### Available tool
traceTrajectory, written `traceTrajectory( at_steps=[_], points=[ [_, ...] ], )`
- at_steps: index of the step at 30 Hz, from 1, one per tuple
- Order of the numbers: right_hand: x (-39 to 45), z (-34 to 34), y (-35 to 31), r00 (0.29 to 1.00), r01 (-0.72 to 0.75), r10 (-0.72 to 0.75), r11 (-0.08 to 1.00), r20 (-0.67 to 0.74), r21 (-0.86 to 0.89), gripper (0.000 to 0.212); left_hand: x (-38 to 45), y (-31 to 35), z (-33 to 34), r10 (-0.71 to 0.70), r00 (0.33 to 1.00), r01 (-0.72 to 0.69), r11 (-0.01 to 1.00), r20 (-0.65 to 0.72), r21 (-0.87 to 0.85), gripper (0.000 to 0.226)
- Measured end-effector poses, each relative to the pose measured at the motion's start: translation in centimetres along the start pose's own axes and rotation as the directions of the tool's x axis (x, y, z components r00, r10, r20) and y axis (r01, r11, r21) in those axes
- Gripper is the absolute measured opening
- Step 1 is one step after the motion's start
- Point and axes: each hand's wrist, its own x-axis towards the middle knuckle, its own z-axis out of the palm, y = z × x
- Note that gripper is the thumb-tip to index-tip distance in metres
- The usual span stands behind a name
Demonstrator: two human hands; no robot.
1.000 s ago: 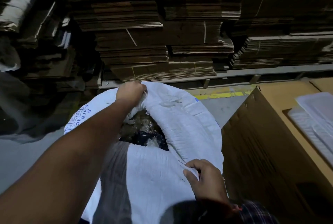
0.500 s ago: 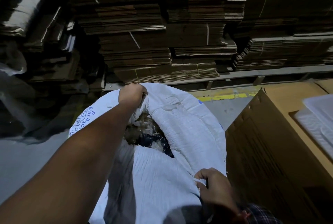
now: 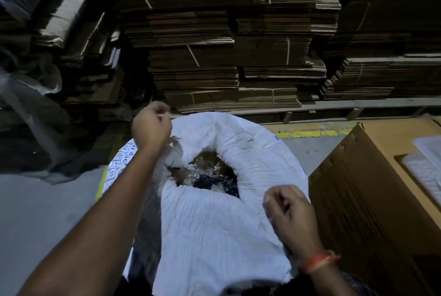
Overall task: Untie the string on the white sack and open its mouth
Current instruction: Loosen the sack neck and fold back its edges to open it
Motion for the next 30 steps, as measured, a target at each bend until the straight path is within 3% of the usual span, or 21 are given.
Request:
traceTrajectory(
  at_steps=[2,4,6,8,12,16,20,25,30],
  points=[
    [2.9,0.3,0.1,0.996,0.085,-0.085,0.996,0.027,-0.010,0.021,-2.7,-2.4,-3.3,-0.123,0.986,0.129,0.990,-0.109,0.050,0.028],
    [6.1,1.1,0.9,0.978,0.138,-0.121,0.986,0.171,-0.090,0.038,-5.9,-4.6,-5.6,-0.242,0.967,0.250,0.960,-0.081,0.124,0.029],
    [8.7,2.2,1.4,0.930,0.145,-0.062,0.968,0.363,-0.205,0.063,-8.9,-6.2,-6.4,-0.323,0.945,0.308,0.935,0.061,0.174,0.034],
    [10.0,3.4,1.2,0.855,0.155,0.016,0.946,0.519,-0.285,0.077,-11.4,-6.9,-6.2,-0.313,0.908,0.269,0.945,0.279,0.183,0.046],
    [9.6,5.6,1.1,0.757,0.257,0.048,0.895,0.652,-0.364,0.081,-13.3,-6.2,-5.8,-0.237,0.795,0.176,0.971,0.559,0.160,0.069],
    [8.4,6.4,1.1,0.815,0.270,-0.016,0.895,0.580,-0.356,0.064,-13.7,-5.0,-4.9,-0.140,0.776,0.157,0.987,0.614,0.027,0.072],
    [8.3,5.5,2.1,0.893,0.218,-0.024,0.897,0.450,-0.385,0.037,-13.2,-6.8,-3.6,0.055,0.896,-0.155,0.969,0.440,0.194,0.064],
    [9.0,1.9,4.4,0.959,0.145,-0.002,0.862,0.284,-0.485,0.024,-12.0,-10.8,-4.0,-0.004,0.946,-0.127,0.915,0.324,0.384,0.026],
    [8.8,-1.8,7.4,0.994,0.004,0.061,0.814,0.093,-0.580,0.024,-11.5,-14.8,-6.9,-0.087,0.957,-0.105,0.788,0.278,0.607,0.016]
  ],
)
